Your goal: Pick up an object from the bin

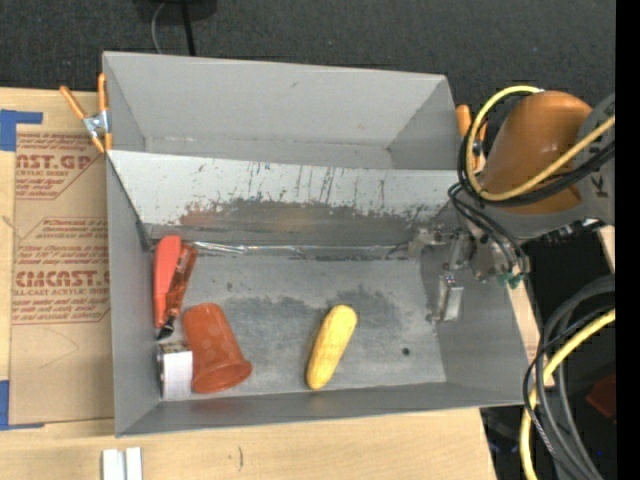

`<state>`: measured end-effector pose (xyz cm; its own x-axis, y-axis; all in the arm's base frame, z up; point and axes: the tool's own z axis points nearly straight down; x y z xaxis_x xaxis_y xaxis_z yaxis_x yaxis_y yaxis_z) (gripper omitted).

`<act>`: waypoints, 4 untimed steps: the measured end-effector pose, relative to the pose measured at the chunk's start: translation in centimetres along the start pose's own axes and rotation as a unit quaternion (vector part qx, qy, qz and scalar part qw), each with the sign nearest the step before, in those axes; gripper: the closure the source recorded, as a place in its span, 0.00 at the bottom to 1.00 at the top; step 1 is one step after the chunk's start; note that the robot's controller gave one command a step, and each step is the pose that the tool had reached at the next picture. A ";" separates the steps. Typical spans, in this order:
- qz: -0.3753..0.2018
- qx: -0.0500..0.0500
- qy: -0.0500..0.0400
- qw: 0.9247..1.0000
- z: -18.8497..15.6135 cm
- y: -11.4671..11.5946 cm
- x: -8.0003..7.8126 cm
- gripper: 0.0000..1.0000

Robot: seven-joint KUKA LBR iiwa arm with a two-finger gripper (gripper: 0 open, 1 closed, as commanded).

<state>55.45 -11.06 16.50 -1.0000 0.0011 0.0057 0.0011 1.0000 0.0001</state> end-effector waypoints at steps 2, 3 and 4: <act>-0.030 0.002 -0.005 1.000 2.1 2.9 -1.7 0.00; -0.032 0.000 -0.006 0.999 8.5 7.2 -2.5 0.00; -0.093 0.001 -0.004 0.996 9.9 8.0 1.0 0.00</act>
Offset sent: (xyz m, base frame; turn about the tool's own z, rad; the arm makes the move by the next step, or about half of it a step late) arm 0.0331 0.0714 -0.0578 -0.1402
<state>54.45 -3.02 6.65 -0.9831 -0.1832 -0.0028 -0.1831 0.9831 -0.0020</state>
